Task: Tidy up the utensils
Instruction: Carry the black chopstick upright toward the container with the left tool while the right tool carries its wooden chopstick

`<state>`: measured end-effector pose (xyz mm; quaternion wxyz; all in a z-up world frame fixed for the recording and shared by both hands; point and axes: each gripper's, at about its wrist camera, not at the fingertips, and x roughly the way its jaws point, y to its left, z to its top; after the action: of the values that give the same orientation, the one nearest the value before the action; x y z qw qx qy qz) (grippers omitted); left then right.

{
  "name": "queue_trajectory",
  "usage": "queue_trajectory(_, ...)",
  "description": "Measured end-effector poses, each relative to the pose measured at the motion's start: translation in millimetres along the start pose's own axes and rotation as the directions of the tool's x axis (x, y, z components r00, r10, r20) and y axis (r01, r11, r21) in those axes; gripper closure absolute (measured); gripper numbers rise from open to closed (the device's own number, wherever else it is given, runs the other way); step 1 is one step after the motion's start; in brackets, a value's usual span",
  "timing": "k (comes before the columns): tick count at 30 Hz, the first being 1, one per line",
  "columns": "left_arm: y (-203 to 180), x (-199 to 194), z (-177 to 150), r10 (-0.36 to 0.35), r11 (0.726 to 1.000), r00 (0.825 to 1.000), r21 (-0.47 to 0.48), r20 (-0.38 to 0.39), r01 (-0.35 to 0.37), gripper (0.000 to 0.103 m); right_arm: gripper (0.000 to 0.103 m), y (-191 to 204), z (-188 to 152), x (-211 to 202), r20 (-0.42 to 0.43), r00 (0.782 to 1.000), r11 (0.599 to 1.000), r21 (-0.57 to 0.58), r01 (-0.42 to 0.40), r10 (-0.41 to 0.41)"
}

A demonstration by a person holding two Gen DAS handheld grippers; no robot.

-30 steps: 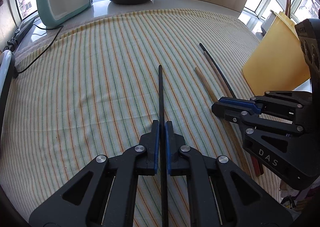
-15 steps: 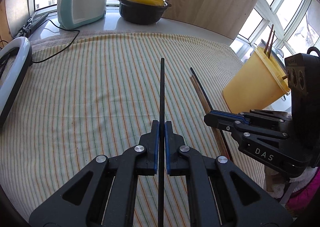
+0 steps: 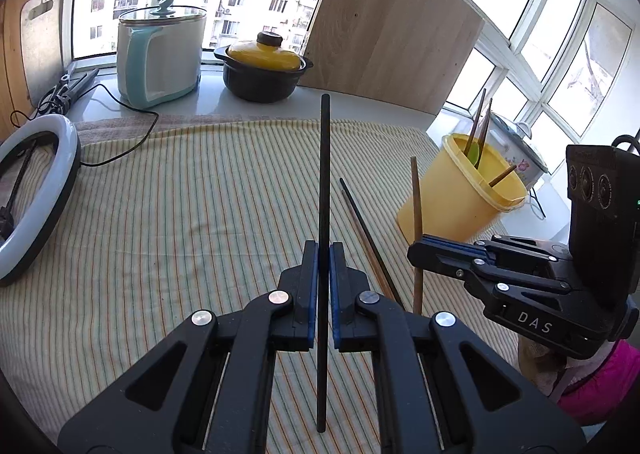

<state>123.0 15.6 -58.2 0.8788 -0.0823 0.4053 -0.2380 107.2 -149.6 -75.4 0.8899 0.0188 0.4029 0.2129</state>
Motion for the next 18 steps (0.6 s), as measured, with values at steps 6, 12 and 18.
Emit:
queue_trajectory(6,-13,-18,5,-0.026,0.999,0.999,0.026,0.044,0.025,0.100,0.100,5,1,-28,0.074,0.997,1.000,-0.022,-0.017,0.018)
queue_trajectory(12,-25,-35,16,-0.025,0.998,0.994,0.064,0.102,0.018,0.100,0.099,10,9,-51,0.149,0.989,0.999,-0.033,-0.007,0.012)
queue_trajectory(18,-29,-51,27,-0.027,0.998,0.988,0.063,0.155,0.017,0.100,0.099,14,22,-71,0.208,0.978,0.999,-0.042,-0.004,0.013)
